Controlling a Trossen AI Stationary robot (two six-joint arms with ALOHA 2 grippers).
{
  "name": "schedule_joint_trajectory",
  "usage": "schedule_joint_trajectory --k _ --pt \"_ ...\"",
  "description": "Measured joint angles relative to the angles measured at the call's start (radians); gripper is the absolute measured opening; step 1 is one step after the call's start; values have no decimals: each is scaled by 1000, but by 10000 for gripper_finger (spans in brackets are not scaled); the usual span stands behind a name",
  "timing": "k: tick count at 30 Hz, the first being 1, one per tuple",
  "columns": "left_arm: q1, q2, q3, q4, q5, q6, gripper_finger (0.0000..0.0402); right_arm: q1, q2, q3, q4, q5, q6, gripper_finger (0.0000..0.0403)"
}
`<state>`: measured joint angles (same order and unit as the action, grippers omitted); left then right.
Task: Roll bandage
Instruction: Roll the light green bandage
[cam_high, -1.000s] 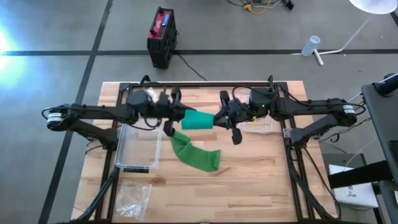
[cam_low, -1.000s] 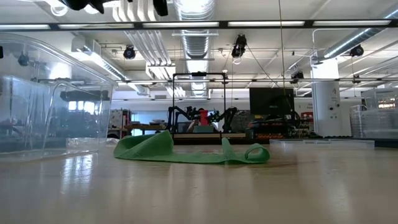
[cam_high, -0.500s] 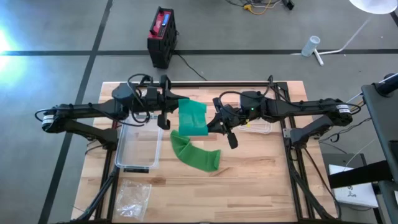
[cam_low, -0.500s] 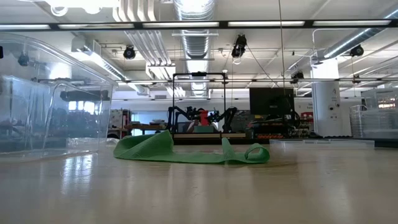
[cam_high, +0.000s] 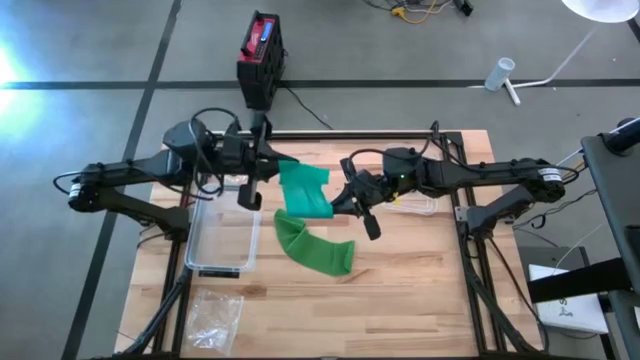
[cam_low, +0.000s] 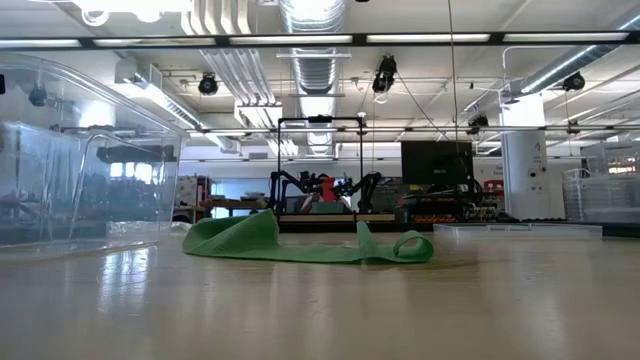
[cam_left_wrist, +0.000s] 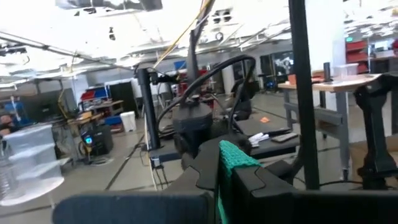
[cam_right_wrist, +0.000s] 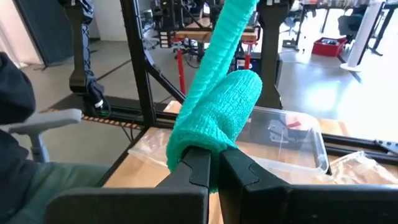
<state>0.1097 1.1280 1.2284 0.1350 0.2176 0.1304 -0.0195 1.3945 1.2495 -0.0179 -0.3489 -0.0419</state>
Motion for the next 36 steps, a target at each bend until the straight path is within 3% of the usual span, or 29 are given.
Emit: schedule_joint_trajectory --k 8,24,36 --pt "1 -2 -12 -72 -99 19 0 33 -12 3 -5 1 -113 3" --pt "2 27 -13 -245 -106 0 0 75 -31 50 -15 -3 -208 3" --pt "-6 56 -14 -260 -103 -21 0 97 -57 53 0 -2 -264 3"
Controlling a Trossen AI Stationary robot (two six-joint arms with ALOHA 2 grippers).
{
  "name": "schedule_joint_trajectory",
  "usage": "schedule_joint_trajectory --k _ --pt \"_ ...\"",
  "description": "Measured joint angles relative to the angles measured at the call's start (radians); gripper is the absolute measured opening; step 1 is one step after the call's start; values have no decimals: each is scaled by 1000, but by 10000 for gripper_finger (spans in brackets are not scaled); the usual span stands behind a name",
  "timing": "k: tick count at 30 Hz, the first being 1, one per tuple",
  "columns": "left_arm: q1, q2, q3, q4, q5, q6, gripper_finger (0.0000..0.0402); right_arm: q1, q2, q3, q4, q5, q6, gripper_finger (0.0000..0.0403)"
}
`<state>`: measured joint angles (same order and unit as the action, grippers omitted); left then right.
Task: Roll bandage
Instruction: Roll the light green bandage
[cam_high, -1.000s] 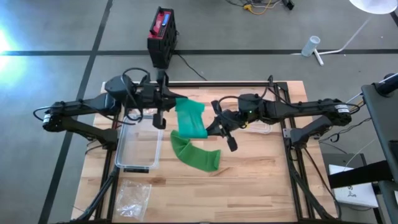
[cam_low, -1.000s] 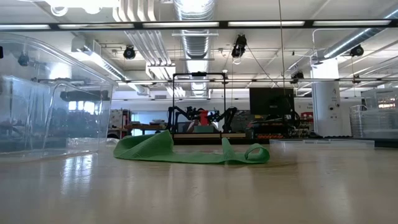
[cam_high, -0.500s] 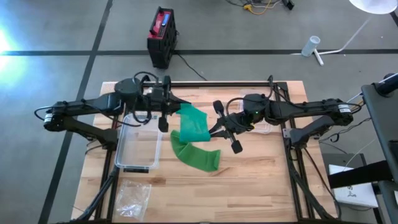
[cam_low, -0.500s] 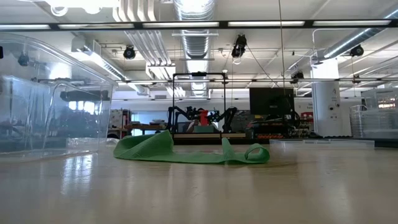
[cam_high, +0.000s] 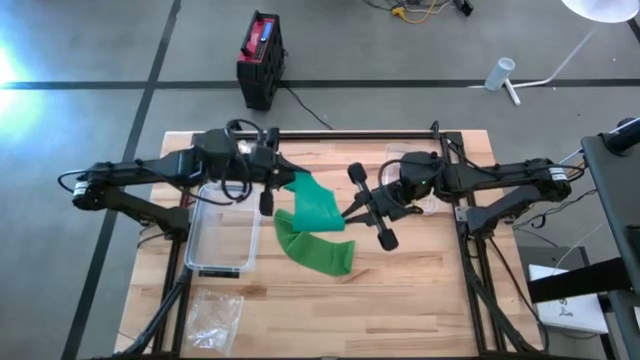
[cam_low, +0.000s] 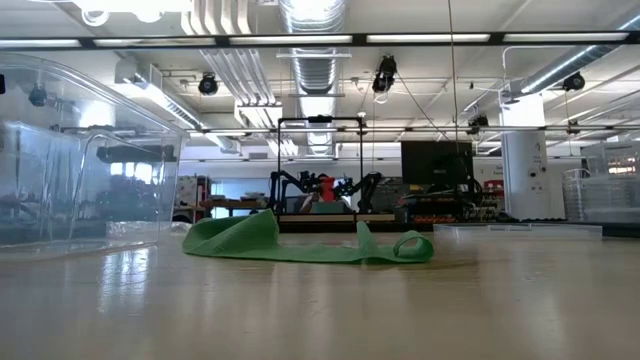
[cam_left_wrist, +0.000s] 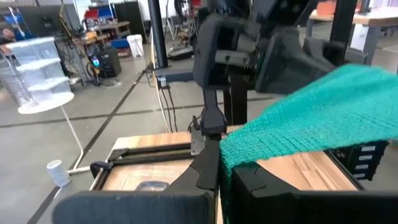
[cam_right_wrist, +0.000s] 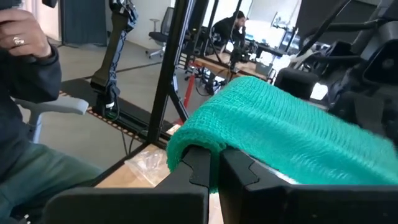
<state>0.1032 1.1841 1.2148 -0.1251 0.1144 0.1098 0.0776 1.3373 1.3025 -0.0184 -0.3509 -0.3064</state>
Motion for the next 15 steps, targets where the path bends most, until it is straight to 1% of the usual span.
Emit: schedule_joint_trajectory --k 5,11,15 --pt "0 14 0 -3 1 -6 0 1 0 0 -2 0 0 3" --pt "-2 15 0 -69 11 -29 0 1 -8 0 -5 3 -11 3" --pt "-22 15 0 -105 67 -59 0 1 -25 0 -6 38 -27 3"
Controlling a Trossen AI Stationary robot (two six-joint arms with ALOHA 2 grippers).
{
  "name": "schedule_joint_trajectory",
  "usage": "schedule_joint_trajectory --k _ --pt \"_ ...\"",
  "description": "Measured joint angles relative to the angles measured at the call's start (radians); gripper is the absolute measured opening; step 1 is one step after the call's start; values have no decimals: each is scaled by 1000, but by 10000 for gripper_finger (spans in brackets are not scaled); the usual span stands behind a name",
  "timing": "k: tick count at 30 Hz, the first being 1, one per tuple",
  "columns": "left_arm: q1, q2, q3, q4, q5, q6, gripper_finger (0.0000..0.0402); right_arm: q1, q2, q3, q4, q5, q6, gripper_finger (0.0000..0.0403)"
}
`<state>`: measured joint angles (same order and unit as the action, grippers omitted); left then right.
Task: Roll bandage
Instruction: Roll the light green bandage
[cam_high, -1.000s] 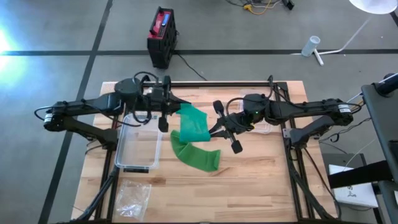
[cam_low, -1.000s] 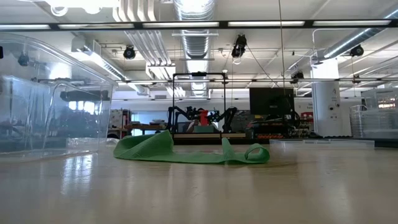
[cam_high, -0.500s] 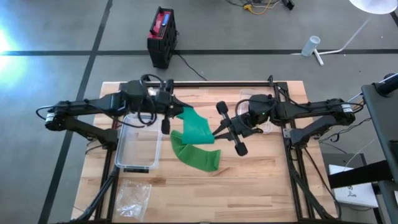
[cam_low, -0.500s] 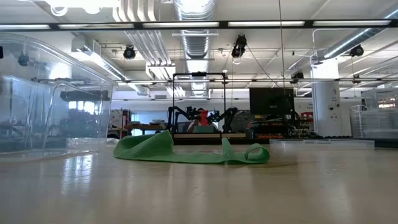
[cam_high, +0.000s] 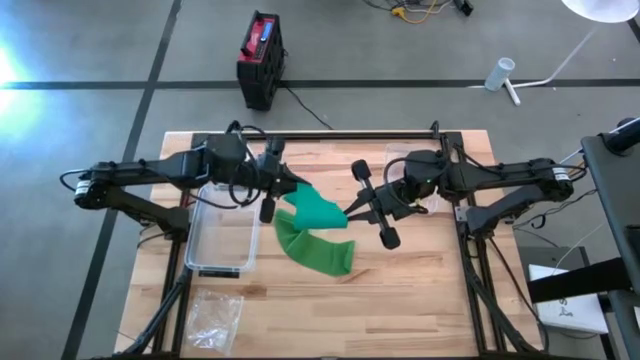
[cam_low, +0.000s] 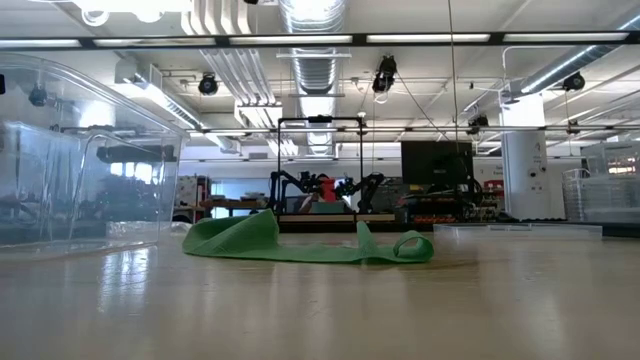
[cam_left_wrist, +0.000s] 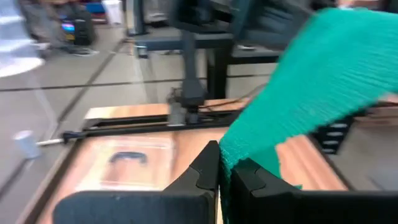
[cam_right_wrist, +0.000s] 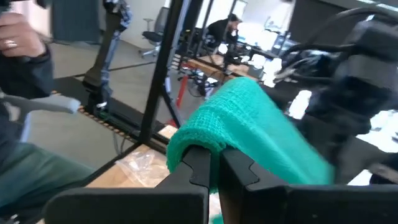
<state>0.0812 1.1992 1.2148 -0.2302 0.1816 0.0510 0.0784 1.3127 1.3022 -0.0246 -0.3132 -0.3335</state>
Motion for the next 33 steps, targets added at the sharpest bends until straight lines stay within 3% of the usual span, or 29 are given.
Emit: schedule_joint_trajectory --k 15,21,26,33 --pt "-81 -3 0 -5 16 21 5 0 -15 0 30 121 40 3" --pt "-81 -5 0 -18 8 90 35 -2 -15 0 30 133 58 3" --pt "-81 -11 0 -40 -120 174 66 -2 -14 0 29 132 130 3" --pt "-83 -71 -80 -12 -144 172 108 -5 -15 -1 12 132 160 3"
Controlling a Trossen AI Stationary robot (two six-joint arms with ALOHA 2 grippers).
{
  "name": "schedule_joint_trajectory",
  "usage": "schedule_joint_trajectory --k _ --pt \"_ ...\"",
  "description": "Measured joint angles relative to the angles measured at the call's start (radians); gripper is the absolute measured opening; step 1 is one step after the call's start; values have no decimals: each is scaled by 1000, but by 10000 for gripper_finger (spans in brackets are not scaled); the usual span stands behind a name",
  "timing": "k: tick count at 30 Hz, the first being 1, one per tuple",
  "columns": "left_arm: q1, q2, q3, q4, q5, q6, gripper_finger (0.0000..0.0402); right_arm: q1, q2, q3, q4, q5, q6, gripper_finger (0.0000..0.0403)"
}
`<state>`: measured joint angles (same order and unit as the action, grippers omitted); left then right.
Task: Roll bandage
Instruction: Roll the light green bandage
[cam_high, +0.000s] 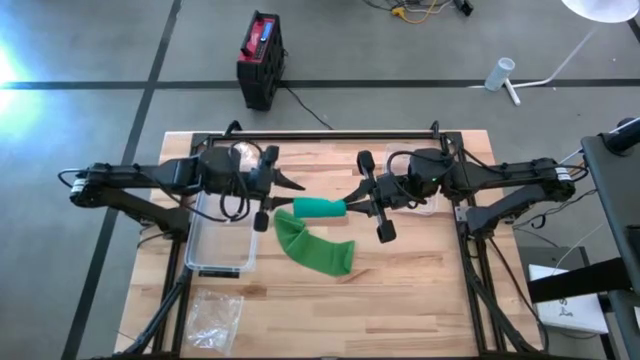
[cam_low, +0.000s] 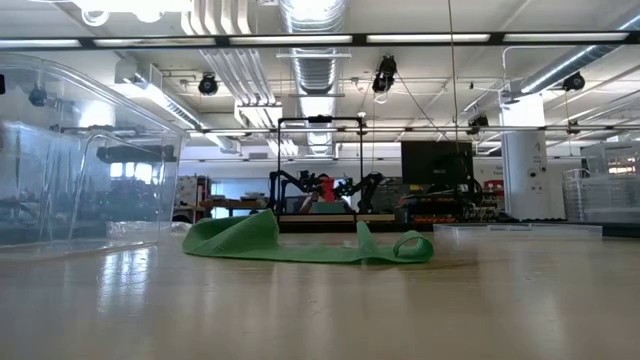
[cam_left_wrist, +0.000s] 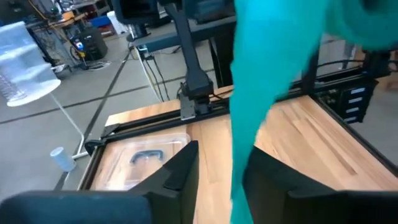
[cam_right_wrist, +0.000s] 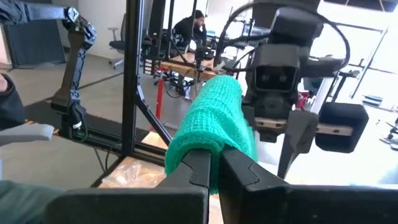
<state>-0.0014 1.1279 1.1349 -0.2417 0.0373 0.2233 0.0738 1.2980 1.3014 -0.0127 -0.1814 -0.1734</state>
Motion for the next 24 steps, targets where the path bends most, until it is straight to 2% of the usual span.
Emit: schedule_joint_trajectory --k 5,9,13,17,24 --pt "-6 -89 -175 169 -86 -23 122 0 0 0 -1 0 6 3" --pt "-22 -146 -304 361 -38 -11 128 0 1 -5 -17 79 13 3" --pt "-43 -168 -407 493 -20 123 143 -6 14 -26 -38 138 27 3" --pt "-44 -166 -458 601 -27 277 168 -15 29 -56 -30 140 66 3" --pt "-47 -182 -462 599 -29 441 227 -24 46 -78 -25 179 111 3"
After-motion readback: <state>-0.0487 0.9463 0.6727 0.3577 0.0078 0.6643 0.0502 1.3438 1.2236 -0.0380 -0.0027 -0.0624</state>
